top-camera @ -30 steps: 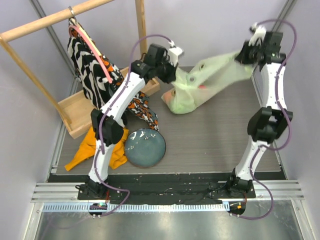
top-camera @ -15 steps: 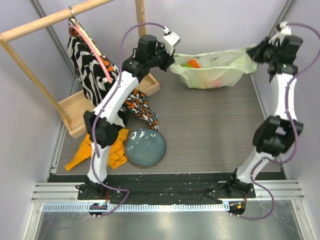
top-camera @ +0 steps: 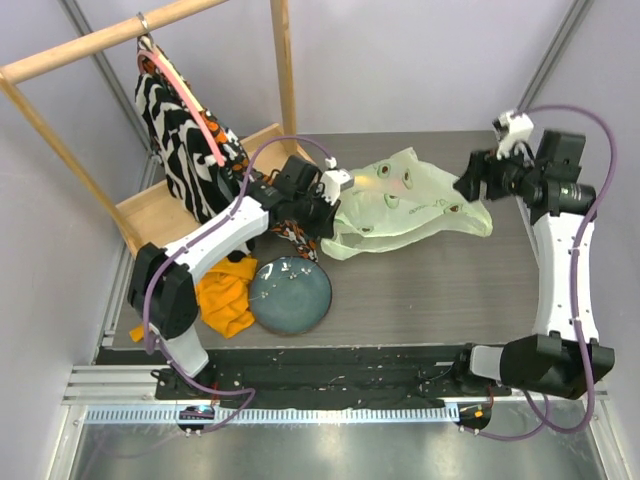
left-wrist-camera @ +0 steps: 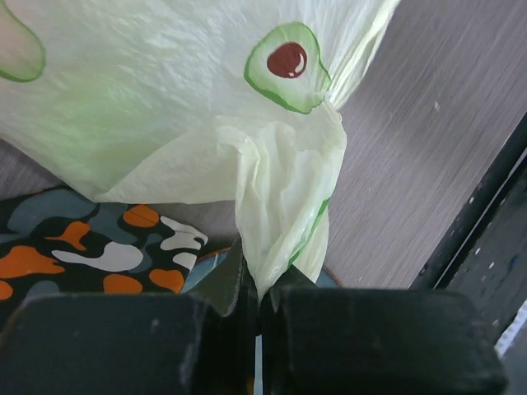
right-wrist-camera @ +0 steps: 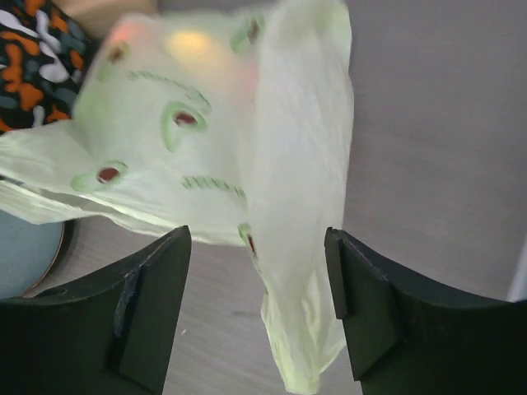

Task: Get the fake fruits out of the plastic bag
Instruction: Adjust the plastic bag at the center of the board, then take out the fake fruit from the plastic bag.

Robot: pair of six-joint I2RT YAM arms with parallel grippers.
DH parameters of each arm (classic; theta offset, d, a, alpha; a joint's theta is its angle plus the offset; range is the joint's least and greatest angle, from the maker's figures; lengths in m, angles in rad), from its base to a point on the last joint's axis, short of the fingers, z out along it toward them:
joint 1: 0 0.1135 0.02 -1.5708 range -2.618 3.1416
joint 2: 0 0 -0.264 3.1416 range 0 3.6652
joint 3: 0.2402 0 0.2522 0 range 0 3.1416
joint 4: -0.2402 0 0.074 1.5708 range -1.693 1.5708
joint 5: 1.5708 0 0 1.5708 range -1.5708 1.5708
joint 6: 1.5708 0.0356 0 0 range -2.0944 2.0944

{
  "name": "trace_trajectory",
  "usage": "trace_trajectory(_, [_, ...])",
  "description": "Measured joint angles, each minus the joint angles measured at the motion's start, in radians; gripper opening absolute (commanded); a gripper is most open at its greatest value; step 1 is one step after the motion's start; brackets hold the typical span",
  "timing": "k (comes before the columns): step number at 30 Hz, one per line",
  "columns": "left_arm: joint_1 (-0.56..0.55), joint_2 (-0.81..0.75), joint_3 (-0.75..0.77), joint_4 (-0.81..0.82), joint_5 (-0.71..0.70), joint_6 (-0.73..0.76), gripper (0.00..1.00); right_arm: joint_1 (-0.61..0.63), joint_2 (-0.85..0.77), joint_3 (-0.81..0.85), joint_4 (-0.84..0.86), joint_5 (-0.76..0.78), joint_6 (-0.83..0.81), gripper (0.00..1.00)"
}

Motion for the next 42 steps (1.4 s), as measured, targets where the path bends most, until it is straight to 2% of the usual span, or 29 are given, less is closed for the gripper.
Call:
trace_trajectory(1, [0.0,-0.001,0.001,0.009,-0.006,-0.031,0.0,0.039,0.007,0.098,-0.034,-0.005,-0.027,0.74])
trace_trajectory(4, [0.003,-0.016,0.007,0.037,-0.042,-0.117,0.0,0.199,-0.006,0.29,-0.048,-0.021,-0.1,0.65])
trace_trajectory(5, [0.003,-0.021,0.013,0.039,-0.053,-0.136,0.0,0.245,-0.018,0.309,-0.051,-0.023,-0.114,0.54])
trace_trajectory(7, [0.003,-0.031,0.037,0.047,-0.084,-0.181,0.0,0.357,-0.05,0.291,-0.065,-0.025,-0.15,0.45])
trace_trajectory(8, [0.003,-0.037,0.051,0.051,-0.096,-0.199,0.0,0.403,-0.061,0.267,-0.088,-0.028,-0.162,0.37])
trace_trajectory(13, [0.007,-0.081,0.079,0.065,-0.124,-0.253,0.0,0.505,-0.013,0.138,-0.138,-0.014,-0.202,0.26])
trace_trajectory(19, [0.01,-0.121,0.079,0.065,-0.143,-0.282,0.0,0.557,0.172,0.066,-0.138,0.032,-0.217,0.19])
trace_trajectory(34, [0.029,-0.171,-0.01,0.072,-0.127,-0.293,0.0,0.597,0.335,0.163,-0.08,0.086,-0.228,0.11])
trace_trajectory(36, [0.029,-0.171,-0.017,0.072,-0.124,-0.293,0.0,0.597,0.34,0.163,-0.077,0.105,-0.229,0.08])
trace_trajectory(42, [0.031,-0.192,-0.063,0.074,-0.118,-0.275,0.0,0.597,0.427,0.163,-0.002,0.227,-0.198,0.07])
